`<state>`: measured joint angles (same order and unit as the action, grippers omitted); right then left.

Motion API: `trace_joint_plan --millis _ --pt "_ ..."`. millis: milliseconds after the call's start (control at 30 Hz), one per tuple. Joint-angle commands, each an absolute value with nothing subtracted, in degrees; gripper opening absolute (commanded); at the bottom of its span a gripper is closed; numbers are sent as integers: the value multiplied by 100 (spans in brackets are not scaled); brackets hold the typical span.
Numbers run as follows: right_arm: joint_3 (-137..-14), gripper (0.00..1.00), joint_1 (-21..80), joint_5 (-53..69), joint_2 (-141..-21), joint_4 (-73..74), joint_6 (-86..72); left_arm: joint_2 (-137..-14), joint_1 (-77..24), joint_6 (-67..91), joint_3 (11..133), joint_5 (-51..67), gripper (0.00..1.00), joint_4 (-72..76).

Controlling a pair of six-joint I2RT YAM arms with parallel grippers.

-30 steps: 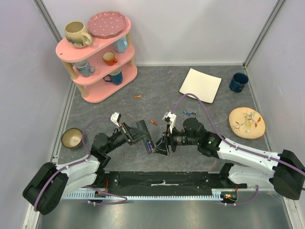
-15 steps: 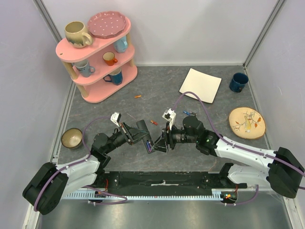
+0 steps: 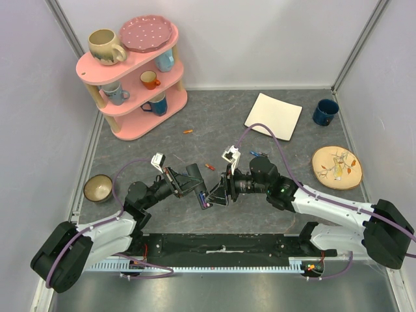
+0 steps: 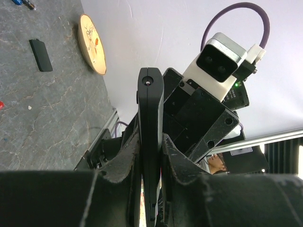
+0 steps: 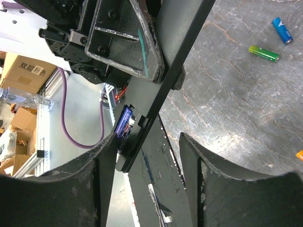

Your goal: Load the batteries into the remote control

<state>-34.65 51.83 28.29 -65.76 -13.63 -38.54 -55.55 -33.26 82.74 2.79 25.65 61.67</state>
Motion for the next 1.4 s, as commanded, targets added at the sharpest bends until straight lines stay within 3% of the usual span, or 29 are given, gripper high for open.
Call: trace_joint_plan --millis 0,133,300,633,1200,1367 --pt "-3480 64 5098 2856 -6548 -1600 -3911 -5441 -3393 8113 211 2716 2 6469" --pt "-3577 72 5089 2927 -6373 -1503 -4060 -5405 -3393 7955 246 2646 2 6249" --pt "-3744 74 5098 2988 -6381 -1477 -4297 -5397 -3393 7840 316 2628 2 6056" --pt "-3806 63 5098 3032 -6741 -1468 -4465 -5370 -3393 7813 404 2628 2 5985" --pt "-3779 53 5124 3094 -7154 -1582 -4597 -5309 -3393 7822 413 2637 2 5994" --pt "-3770 58 5124 3050 -7014 -1600 -4597 -5300 -3393 7813 369 2619 2 6003"
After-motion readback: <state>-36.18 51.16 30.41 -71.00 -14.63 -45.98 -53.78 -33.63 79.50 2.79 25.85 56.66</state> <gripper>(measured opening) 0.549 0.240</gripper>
